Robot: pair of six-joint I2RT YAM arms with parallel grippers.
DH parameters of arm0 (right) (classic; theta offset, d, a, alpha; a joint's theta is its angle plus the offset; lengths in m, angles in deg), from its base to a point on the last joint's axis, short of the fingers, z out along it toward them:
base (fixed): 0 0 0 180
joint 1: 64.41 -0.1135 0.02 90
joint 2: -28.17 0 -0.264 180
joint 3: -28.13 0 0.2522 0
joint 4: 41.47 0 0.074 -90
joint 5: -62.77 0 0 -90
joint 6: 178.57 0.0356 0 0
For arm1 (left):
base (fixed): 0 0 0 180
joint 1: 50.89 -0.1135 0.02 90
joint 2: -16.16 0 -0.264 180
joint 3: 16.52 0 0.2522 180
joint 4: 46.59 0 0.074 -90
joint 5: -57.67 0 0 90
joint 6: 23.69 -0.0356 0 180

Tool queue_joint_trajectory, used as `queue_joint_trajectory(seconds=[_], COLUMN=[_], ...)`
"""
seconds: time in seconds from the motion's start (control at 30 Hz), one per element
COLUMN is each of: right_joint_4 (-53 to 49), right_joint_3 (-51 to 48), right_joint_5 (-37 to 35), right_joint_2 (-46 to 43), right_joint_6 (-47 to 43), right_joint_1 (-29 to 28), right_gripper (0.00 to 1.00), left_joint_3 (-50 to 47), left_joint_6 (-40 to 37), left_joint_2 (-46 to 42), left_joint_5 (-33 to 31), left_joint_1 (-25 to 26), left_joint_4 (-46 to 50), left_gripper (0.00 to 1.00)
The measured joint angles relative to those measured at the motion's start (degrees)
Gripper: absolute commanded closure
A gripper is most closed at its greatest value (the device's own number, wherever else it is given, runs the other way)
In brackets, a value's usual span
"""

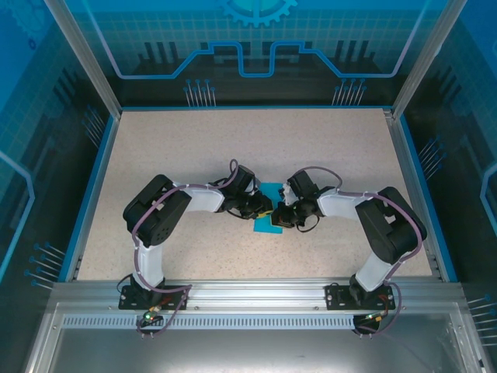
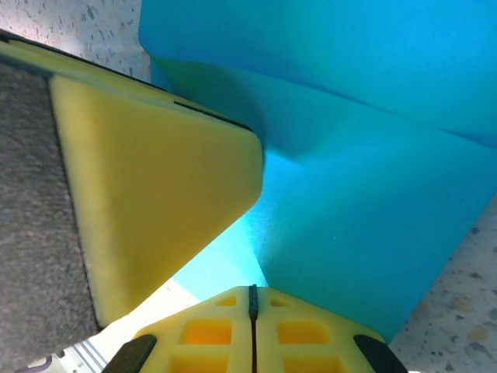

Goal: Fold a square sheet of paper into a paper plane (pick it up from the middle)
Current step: Fold the triangle a second time at the center of the table.

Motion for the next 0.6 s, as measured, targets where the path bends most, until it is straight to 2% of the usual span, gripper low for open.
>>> queue_joint_trajectory(seconds=[0.6], right_joint_4=[3.56], right_joint_3=[-3.19], right_joint_5=[1.81], right_joint_2=[-0.09], right_joint_6=[0.00], right_joint_1=[1.70], right_gripper=[0.92], left_joint_3=[0.00], left_joint_6=[-0.02], left_joint_2=[0.02], left_joint_5=[-0.02], left_joint_1=[0.07], left_joint_4=[-0.02], left_gripper=[0.78])
